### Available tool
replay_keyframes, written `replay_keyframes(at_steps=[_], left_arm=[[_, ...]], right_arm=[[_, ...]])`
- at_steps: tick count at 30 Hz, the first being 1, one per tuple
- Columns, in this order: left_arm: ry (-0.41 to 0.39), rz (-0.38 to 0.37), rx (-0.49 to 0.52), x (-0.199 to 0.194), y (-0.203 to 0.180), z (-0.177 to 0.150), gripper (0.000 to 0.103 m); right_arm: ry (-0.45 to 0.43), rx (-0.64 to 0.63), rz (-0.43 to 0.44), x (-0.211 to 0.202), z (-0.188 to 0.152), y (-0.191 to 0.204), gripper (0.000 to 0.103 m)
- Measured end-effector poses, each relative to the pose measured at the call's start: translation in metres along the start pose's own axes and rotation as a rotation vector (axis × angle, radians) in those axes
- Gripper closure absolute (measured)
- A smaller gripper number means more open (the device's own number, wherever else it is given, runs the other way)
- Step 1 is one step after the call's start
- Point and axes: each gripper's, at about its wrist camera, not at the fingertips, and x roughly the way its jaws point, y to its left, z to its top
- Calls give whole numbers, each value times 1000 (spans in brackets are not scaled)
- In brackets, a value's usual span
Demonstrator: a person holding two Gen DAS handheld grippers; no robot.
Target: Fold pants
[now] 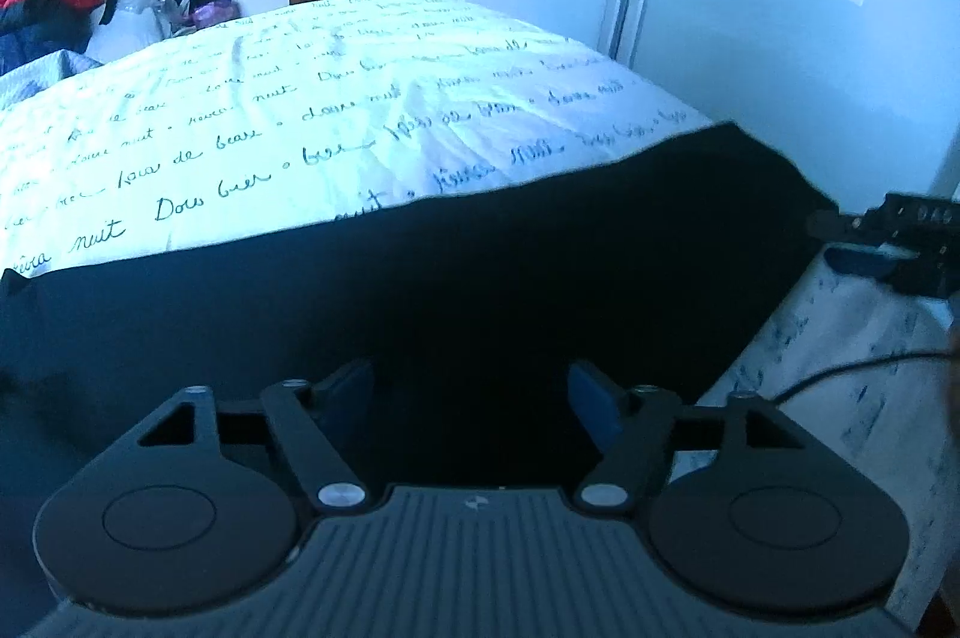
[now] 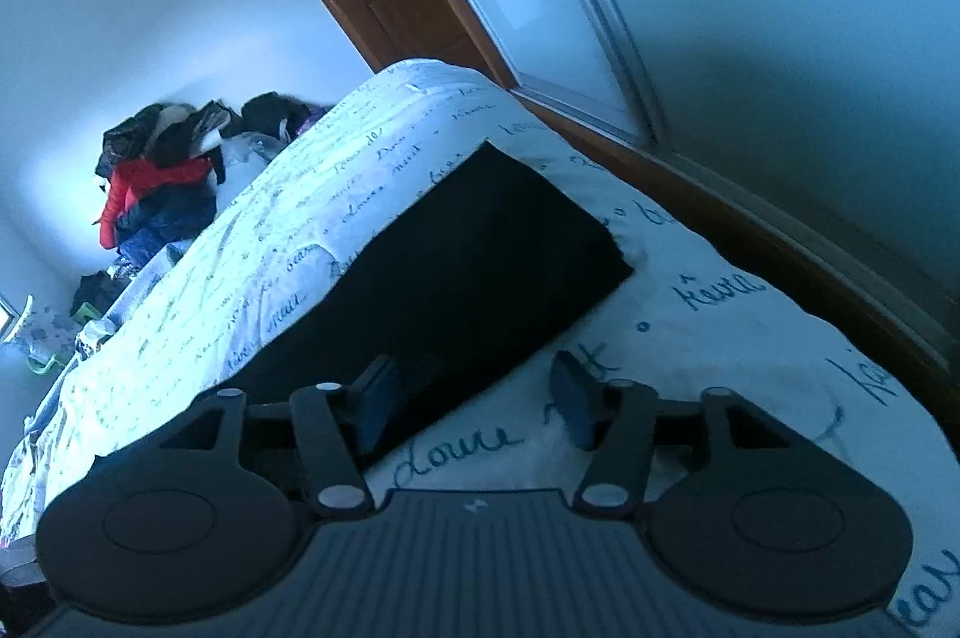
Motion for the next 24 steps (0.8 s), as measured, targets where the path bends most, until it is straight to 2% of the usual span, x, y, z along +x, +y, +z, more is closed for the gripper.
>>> replay_keyframes(at_steps=[7, 12, 13, 14, 16, 18, 20, 24], left_arm=[[6, -17, 7, 8, -14, 20, 25], [26, -33, 11, 17, -24, 30, 25], [34, -37, 13, 19, -26, 32, 25], [39, -38, 14, 20, -28, 33, 25], [45, -44, 12, 23, -31, 36, 25], [54, -57, 2, 25, -32, 38, 25], [71, -72, -19, 28, -30, 41, 26], [116, -119, -116, 37, -19, 44, 32]], right_arm=[[-65, 177, 87, 20, 7, -21, 47], [-110, 303, 140, 40, 20, -34, 51], [-114, 316, 138, 44, 23, -36, 58], [-118, 322, 132, 48, 25, -37, 70], [-116, 351, 126, 55, 27, -42, 85], [-118, 387, 149, 59, 28, -48, 91], [-130, 361, 159, 58, 29, -44, 93], [-161, 174, 128, 47, 35, -16, 93]])
